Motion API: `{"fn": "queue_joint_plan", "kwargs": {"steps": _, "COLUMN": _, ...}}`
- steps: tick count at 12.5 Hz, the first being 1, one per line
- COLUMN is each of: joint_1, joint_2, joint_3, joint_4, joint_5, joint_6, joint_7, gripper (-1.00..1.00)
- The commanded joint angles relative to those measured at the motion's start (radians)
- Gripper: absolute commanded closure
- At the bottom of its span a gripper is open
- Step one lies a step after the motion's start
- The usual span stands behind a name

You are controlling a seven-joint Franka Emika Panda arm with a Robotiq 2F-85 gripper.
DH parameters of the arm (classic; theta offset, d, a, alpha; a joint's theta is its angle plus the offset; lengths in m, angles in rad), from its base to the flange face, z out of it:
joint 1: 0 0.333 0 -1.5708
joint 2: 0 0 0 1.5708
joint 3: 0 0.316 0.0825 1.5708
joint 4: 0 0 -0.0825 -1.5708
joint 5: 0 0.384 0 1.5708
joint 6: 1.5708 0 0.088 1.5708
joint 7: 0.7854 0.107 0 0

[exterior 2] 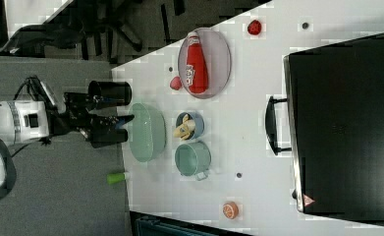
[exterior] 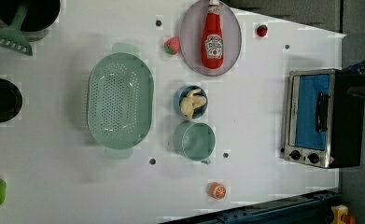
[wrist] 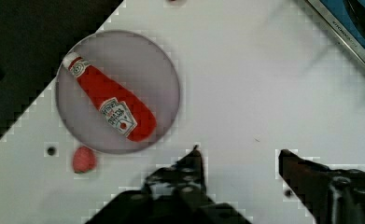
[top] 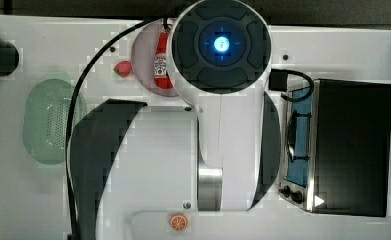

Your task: Flap open oven.

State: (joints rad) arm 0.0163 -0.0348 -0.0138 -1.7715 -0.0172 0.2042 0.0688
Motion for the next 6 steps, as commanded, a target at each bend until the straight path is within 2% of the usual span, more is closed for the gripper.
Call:
{"fn": "queue_joint_plan", "kwargs": {"steps": 1, "joint_1": -0.026, "joint_2": -0.435, "joint_3": -0.057, "joint_4": -0.305, "joint_5": -0.01, "joint_6": -0.179, "joint_7": 0.119, "gripper": -0.58}}
{"fn": "queue_joint_plan", "kwargs": {"steps": 3, "joint_1": -0.026, "joint_2": -0.435, "joint_3": -0.057, "joint_4": -0.305, "joint_5": -0.01, "joint_6": -0.179, "joint_7": 0.119, "gripper": -1.0}}
{"fn": "queue_joint_plan", "kwargs": {"steps": 5, "joint_1": -0.026, "joint_2": -0.435, "joint_3": -0.057, "joint_4": -0.305, "joint_5": -0.01, "joint_6": -0.179, "joint_7": 0.119, "gripper": -1.0}}
{"fn": "queue_joint_plan", "kwargs": {"steps": 6, "joint_1": -0.026, "joint_2": -0.435, "joint_3": -0.057, "joint_4": -0.305, "joint_5": -0.01, "joint_6": -0.179, "joint_7": 0.119, "gripper": -0.9}}
